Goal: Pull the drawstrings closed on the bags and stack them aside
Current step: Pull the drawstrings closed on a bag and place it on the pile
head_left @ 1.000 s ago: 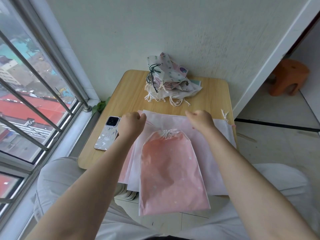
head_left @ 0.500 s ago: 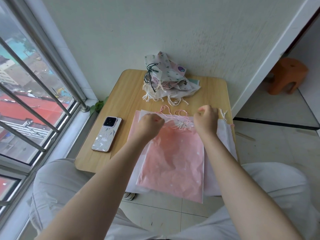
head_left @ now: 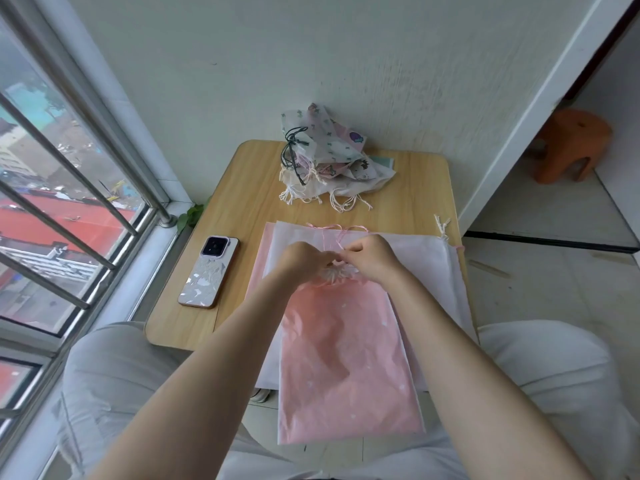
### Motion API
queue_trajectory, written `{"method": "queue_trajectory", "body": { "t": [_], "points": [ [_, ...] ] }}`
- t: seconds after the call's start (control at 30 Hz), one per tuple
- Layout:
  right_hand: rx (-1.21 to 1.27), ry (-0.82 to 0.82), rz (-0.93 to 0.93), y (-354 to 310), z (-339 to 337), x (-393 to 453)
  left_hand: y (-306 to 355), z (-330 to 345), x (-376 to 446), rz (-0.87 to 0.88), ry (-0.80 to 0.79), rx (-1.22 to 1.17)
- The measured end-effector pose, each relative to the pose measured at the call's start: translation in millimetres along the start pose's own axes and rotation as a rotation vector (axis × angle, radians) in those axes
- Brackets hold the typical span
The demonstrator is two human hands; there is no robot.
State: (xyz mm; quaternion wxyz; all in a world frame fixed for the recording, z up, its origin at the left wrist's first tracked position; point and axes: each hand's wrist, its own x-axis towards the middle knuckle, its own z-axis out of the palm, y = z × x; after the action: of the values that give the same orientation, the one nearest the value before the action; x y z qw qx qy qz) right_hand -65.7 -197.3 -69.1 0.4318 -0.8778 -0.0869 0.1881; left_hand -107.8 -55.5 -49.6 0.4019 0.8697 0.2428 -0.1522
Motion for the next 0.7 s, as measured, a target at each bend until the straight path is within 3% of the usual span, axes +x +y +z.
{"method": "queue_trajectory", "body": {
  "t": [0.17, 0.23, 0.3, 0.4, 0.47, 0.57, 0.7],
  "points": [
    [0.075, -0.024, 0.034, -7, 19, 0, -14, -12, -6, -0.011, 0.067, -0.698],
    [0.131, -0.016, 0.059, -6, 25, -1, -15, -16, -10, 0.018, 0.018, -0.799],
    [0.229, 0.065, 0.068, -8, 26, -1, -14, -16, -12, 0.02, 0.016, -0.743],
    [0.346, 0.209, -0.013, -20, 16, -4, -10, -15, -11, 0.025, 0.051, -0.472],
    [0.381, 0.242, -0.077, -32, 6, -6, -4, -17, -12, 0.09, -0.029, -0.369],
    [0.358, 0.203, -0.156, -50, -1, -7, 3, -20, -18, 0.188, -0.187, -0.312],
    [0.256, 0.073, -0.143, -55, -3, -3, 4, -19, -16, 0.249, -0.181, -0.248]
  ]
}}
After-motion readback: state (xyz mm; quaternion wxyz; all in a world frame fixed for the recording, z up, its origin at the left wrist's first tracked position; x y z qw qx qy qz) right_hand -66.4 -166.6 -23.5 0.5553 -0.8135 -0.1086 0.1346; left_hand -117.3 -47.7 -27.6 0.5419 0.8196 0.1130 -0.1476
